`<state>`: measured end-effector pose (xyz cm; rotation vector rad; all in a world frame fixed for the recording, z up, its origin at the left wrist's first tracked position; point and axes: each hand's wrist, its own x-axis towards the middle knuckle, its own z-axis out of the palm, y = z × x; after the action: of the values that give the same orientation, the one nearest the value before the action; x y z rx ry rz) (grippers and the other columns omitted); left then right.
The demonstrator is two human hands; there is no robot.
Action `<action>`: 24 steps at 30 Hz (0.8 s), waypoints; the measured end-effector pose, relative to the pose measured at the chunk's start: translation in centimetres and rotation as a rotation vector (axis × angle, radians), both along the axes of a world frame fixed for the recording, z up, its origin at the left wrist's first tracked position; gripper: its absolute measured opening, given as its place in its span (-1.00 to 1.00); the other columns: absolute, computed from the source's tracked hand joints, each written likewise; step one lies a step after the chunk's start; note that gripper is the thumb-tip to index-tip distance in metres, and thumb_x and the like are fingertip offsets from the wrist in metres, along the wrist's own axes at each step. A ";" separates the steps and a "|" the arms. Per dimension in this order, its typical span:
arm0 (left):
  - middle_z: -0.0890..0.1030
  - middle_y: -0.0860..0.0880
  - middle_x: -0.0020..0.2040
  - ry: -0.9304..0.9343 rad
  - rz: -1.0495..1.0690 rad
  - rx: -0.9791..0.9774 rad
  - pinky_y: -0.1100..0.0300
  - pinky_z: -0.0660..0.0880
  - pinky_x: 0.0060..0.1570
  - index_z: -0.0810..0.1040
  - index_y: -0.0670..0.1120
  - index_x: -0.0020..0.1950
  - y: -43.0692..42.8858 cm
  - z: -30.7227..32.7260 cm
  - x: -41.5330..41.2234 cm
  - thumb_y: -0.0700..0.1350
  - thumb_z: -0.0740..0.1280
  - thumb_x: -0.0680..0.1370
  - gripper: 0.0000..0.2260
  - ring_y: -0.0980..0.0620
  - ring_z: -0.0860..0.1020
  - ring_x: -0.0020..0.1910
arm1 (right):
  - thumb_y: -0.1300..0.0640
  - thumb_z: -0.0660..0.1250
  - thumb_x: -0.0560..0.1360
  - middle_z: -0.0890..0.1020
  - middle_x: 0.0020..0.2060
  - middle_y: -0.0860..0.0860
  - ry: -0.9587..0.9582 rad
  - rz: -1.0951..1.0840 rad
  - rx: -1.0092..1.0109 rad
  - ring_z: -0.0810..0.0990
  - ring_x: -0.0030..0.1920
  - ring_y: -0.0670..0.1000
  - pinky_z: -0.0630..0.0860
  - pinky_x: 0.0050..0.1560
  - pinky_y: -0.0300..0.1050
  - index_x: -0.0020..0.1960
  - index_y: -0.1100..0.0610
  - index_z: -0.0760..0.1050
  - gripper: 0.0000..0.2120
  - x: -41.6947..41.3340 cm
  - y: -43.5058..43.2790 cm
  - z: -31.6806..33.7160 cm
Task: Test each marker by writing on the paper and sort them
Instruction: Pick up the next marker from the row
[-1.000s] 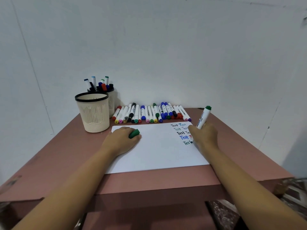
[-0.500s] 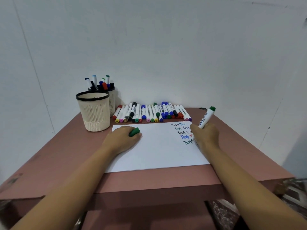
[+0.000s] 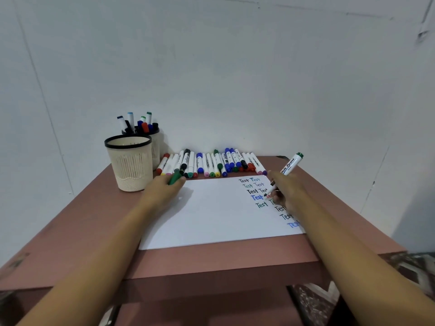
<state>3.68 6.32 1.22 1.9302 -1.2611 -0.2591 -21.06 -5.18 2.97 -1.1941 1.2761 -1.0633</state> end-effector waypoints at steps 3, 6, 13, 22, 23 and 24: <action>0.55 -0.04 -0.12 -0.290 -0.006 -0.045 0.09 0.30 -0.05 0.54 -0.20 -0.14 -0.4 -0.4 -0.3 -0.01 0.22 0.58 -0.72 -0.05 0.47 -0.08 | 0.13 0.30 0.53 0.40 -0.42 0.07 0.015 0.001 -0.046 0.34 -0.52 -0.04 0.32 -0.62 -0.27 -0.19 0.19 0.37 -0.81 0.4 0.1 0.3; 0.49 0.00 -0.20 -0.298 -0.042 -0.100 0.08 0.33 -0.09 0.44 -0.12 -0.18 -0.5 -0.2 -1.1 -0.03 0.24 0.58 -0.79 -0.04 0.45 -0.12 | 0.01 0.27 0.56 0.43 -0.44 0.05 0.066 0.008 -0.142 0.34 -0.51 -0.04 0.34 -0.55 -0.23 -0.19 0.20 0.44 -0.73 1.1 0.3 1.0; 0.38 0.09 -0.33 -0.240 -0.172 -0.071 0.18 0.21 -0.26 0.25 0.03 -0.25 -0.1 0.4 -2.7 0.01 0.17 0.62 -0.74 0.10 0.37 -0.30 | -0.05 0.30 0.56 0.39 -0.63 -0.09 -0.086 0.229 -0.200 0.16 -0.57 -0.12 0.11 -0.59 -0.30 -0.16 0.14 0.43 -0.73 5.1 1.7 2.4; 0.40 0.12 -0.23 -0.269 -0.319 -0.082 0.40 0.30 -0.25 0.35 0.04 -0.11 -0.6 -0.2 -2.8 -0.02 0.20 0.61 -0.89 0.18 0.37 -0.25 | -0.05 0.25 0.56 0.38 -0.51 -0.02 -0.337 0.484 -0.036 0.24 -0.56 -0.10 0.06 -0.48 -0.28 -0.26 0.07 0.44 -0.72 7.1 2.2 0.7; 0.40 0.13 -0.23 -0.280 -0.318 -0.094 0.41 0.30 -0.25 0.36 0.02 -0.09 -0.6 -0.2 -2.7 -0.03 0.21 0.60 -0.90 0.19 0.37 -0.24 | -0.04 0.24 0.56 0.38 -0.52 -0.02 -0.330 0.477 -0.038 0.23 -0.56 -0.10 0.05 -0.48 -0.27 -0.27 0.08 0.44 -0.71 7.2 2.1 0.6; 0.39 0.13 -0.23 -0.287 -0.319 -0.108 0.42 0.30 -0.24 0.36 0.02 -0.08 -0.6 -0.1 -2.7 -0.04 0.22 0.60 -0.91 0.20 0.37 -0.24 | -0.04 0.22 0.56 0.37 -0.53 -0.02 -0.323 0.475 -0.041 0.23 -0.56 -0.10 0.05 -0.47 -0.27 -0.29 0.09 0.44 -0.70 7.2 2.1 0.7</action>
<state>0.96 5.68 1.09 1.7113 -1.7392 -0.0726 -13.85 -3.10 3.66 -1.2188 0.6775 -0.8841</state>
